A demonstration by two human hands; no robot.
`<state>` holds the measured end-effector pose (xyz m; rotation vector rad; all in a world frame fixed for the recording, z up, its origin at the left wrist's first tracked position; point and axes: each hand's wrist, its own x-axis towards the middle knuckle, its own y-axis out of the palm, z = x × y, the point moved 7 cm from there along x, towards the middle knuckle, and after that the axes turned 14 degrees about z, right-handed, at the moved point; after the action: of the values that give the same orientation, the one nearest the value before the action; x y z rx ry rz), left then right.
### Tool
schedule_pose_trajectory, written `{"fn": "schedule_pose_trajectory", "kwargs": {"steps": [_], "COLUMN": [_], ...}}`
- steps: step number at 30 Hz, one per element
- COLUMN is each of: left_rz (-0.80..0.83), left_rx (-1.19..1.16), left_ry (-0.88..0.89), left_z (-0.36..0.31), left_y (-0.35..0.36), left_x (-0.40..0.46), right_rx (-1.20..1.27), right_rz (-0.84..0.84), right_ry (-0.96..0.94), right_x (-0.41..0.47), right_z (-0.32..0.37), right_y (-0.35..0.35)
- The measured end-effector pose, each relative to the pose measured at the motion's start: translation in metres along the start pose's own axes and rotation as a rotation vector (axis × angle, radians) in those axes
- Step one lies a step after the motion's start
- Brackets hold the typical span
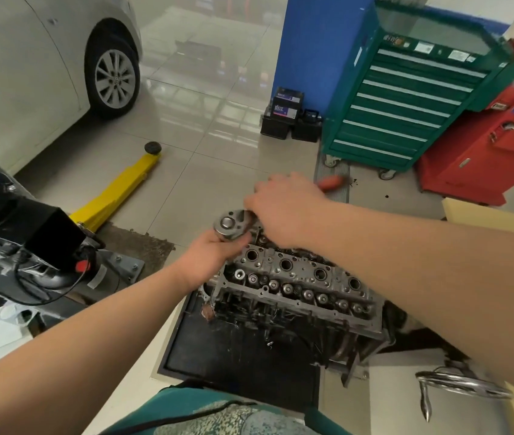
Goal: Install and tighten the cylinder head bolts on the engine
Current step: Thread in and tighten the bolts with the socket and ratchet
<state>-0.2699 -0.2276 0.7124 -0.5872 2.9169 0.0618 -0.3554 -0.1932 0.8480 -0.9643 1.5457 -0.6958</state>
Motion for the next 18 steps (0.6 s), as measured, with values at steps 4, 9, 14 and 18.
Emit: {"fn": "schedule_pose_trajectory", "kwargs": {"steps": [4,9,14,18], "left_rz": [0.055,-0.007,0.026,0.046], "left_rx": [0.046,0.024,-0.014,0.103], "left_ry": [0.001,0.003,0.0,0.014], "left_z": [-0.008,-0.007,-0.002,-0.01], "left_y": [0.0,-0.012,0.002,-0.002], "left_x": [0.007,0.009,0.009,0.008], "right_rx": [-0.089,0.348,-0.058,-0.149], "right_rz": [-0.046,0.21,-0.038,-0.11], "right_ry": [0.084,-0.001,0.018,0.056], "right_x": [0.0,-0.02,0.013,0.0], "right_z": [-0.004,0.009,-0.018,-0.005], "right_y": [0.001,0.05,0.009,0.014]}}
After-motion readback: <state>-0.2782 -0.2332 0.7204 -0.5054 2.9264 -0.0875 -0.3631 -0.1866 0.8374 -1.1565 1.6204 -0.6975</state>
